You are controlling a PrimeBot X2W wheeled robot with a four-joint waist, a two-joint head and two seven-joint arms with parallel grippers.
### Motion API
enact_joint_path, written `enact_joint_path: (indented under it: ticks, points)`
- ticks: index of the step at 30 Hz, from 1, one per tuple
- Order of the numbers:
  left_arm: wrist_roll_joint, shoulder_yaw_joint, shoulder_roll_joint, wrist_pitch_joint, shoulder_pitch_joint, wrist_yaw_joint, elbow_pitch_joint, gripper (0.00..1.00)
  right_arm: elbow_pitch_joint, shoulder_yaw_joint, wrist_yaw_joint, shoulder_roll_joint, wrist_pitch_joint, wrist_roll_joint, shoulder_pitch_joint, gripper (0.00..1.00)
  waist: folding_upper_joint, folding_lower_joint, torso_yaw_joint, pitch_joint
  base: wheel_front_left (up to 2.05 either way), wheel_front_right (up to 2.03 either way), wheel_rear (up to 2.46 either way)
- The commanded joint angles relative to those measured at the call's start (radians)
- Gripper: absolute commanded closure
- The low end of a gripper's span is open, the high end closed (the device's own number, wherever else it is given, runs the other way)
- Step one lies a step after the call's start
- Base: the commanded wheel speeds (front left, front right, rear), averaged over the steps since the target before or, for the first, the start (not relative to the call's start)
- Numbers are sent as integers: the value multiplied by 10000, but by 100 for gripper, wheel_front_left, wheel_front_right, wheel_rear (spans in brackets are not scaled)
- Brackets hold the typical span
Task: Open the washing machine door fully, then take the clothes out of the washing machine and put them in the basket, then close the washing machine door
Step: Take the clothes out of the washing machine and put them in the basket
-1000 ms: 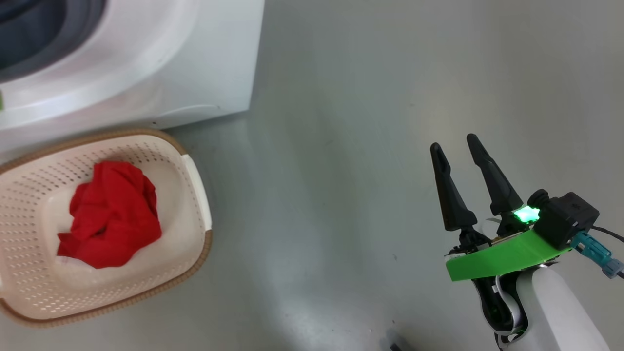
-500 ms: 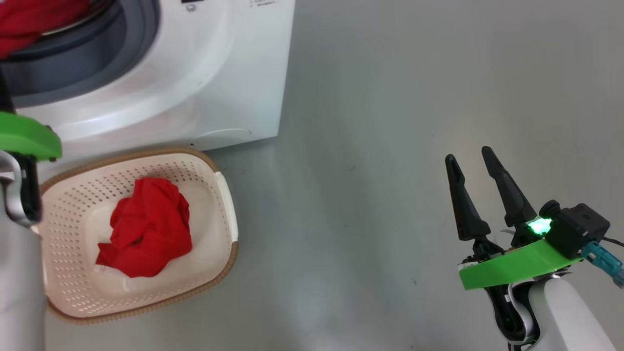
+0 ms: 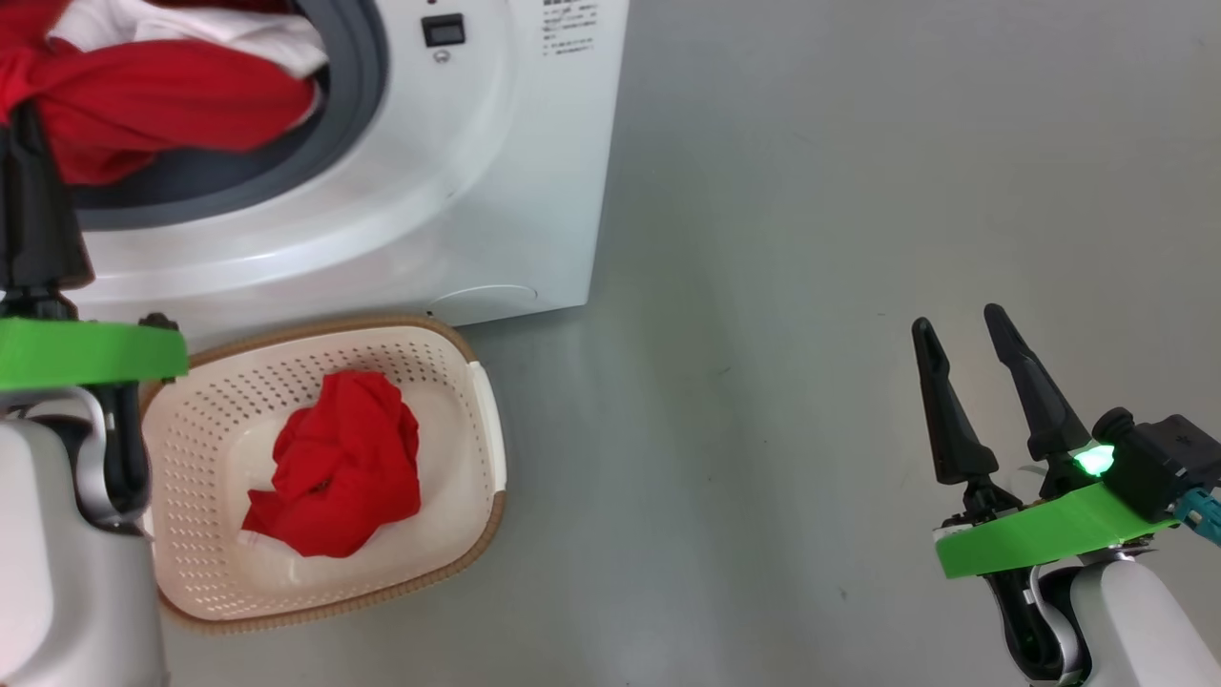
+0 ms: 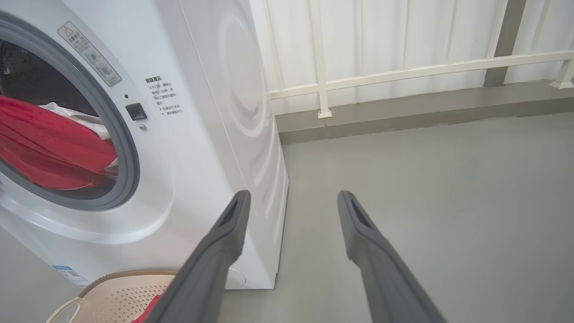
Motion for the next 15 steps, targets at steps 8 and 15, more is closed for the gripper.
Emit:
enact_joint_path:
  ticks: [8, 15]
  points:
    - [292, 392, -95, -77, 915, -230, -2253, 100, -289, 15, 63, -194, -65, -47, 278, 0, -1, 0, 299, -194, 0, 0, 0]
    - [327, 341, -327, -78, 1654, -281, -3648, 100, -310, -38, 63, -214, -65, -53, 284, 0, -1, 0, 429, -216, 0, 0, 0]
